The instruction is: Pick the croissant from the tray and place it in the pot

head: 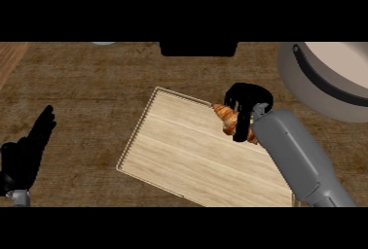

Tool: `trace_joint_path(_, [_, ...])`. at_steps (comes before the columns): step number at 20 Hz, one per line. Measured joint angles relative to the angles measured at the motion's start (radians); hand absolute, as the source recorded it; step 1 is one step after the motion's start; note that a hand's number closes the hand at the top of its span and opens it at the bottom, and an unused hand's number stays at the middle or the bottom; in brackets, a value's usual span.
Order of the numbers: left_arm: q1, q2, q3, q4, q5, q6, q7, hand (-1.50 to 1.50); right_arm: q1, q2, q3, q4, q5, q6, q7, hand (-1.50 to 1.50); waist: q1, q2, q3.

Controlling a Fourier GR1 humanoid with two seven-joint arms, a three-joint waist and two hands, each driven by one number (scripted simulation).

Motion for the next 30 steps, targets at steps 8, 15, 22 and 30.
trace_joint_path(8, [-0.024,-0.007,0.010,0.041,-0.005,-0.010,-0.024,0.00,-0.135,0.019,-0.123,0.220,0.071,-0.240,0.035,1.50,0.005,0.002,0.000])
trace_joint_path(15, [-0.008,-0.008,0.020,0.046,-0.011,-0.013,-0.035,0.00,-0.212,-0.020,-0.088,0.208,0.213,-0.395,0.099,1.50,-0.001,-0.004,0.000])
trace_joint_path(22, [-0.002,-0.013,0.026,0.035,-0.011,-0.012,-0.022,0.00,-0.296,-0.098,-0.071,0.073,0.354,-0.505,0.229,1.50,-0.015,-0.009,-0.001])
trace_joint_path(30, [-0.006,-0.010,0.036,0.035,-0.017,-0.025,-0.022,0.00,-0.282,-0.152,-0.187,-0.034,0.344,-0.627,0.231,1.50,-0.013,-0.006,0.000])
